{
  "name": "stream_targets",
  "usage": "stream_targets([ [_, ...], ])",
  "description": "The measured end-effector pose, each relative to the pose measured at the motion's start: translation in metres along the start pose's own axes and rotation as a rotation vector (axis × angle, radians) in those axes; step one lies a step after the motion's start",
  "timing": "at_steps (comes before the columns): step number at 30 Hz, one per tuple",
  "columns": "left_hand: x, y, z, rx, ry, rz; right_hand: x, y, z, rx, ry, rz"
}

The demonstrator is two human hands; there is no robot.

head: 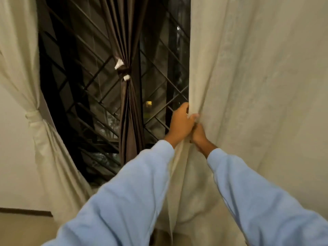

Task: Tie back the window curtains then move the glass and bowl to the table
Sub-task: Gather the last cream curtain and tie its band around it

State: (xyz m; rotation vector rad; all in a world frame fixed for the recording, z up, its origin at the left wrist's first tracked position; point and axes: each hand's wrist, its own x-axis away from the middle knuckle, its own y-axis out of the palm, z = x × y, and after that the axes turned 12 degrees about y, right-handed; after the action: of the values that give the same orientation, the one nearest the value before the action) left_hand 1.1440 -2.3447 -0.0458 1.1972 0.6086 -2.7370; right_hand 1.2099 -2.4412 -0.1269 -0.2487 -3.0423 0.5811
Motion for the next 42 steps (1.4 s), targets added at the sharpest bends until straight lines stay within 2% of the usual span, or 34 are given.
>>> stream_targets([
  [4, 0.005, -0.031, -0.034, -0.003, -0.062, 0.018, 0.022, -0.009, 0.018, -0.023, 0.048, 0.081],
  [9, 0.030, -0.042, -0.060, -0.074, -0.077, -0.103, 0.036, -0.017, 0.055, 0.039, 0.142, 0.141],
  [11, 0.041, -0.035, -0.064, -0.111, -0.068, -0.172, 0.046, -0.016, 0.052, -0.007, 0.051, 0.283],
  [13, 0.049, -0.025, -0.063, -0.154, -0.017, -0.215, 0.060, -0.014, 0.027, -0.166, -0.142, 0.437],
  [15, 0.052, -0.013, -0.055, -0.160, 0.062, -0.253, 0.072, -0.011, -0.017, -0.282, -0.317, 0.469],
  [16, 0.054, -0.007, -0.049, -0.167, 0.089, -0.282, 0.073, -0.011, -0.037, -0.261, -0.365, 0.457],
  [20, 0.061, 0.021, -0.032, -0.233, 0.227, -0.367, 0.069, -0.022, -0.099, -0.018, -0.447, 0.605],
  [24, 0.057, 0.028, -0.026, -0.310, 0.275, -0.462, 0.060, -0.052, -0.122, -0.156, -0.497, 0.644],
  [27, 0.030, 0.013, -0.012, -0.125, 0.228, -0.402, 0.059, -0.073, -0.126, -0.269, -0.542, 0.681],
  [30, -0.014, -0.007, 0.015, 0.144, 0.196, -0.221, 0.057, -0.092, -0.129, -0.372, -0.557, 0.802],
  [33, -0.065, -0.016, 0.054, 0.322, 0.207, -0.064, 0.052, -0.113, -0.139, -0.367, -0.638, 0.894],
  [35, -0.095, -0.017, 0.082, 0.391, 0.188, -0.035, 0.049, -0.124, -0.148, -0.338, -0.637, 0.849],
  [37, -0.117, -0.017, 0.103, 0.476, 0.127, -0.028, 0.047, -0.128, -0.155, -0.369, -0.550, 0.712],
  [39, -0.132, -0.017, 0.122, 0.570, 0.078, -0.010, 0.049, -0.132, -0.161, -0.430, -0.414, 0.490],
  [42, -0.141, -0.018, 0.132, 0.583, 0.047, 0.094, 0.054, -0.137, -0.164, -0.508, -0.234, 0.119],
])
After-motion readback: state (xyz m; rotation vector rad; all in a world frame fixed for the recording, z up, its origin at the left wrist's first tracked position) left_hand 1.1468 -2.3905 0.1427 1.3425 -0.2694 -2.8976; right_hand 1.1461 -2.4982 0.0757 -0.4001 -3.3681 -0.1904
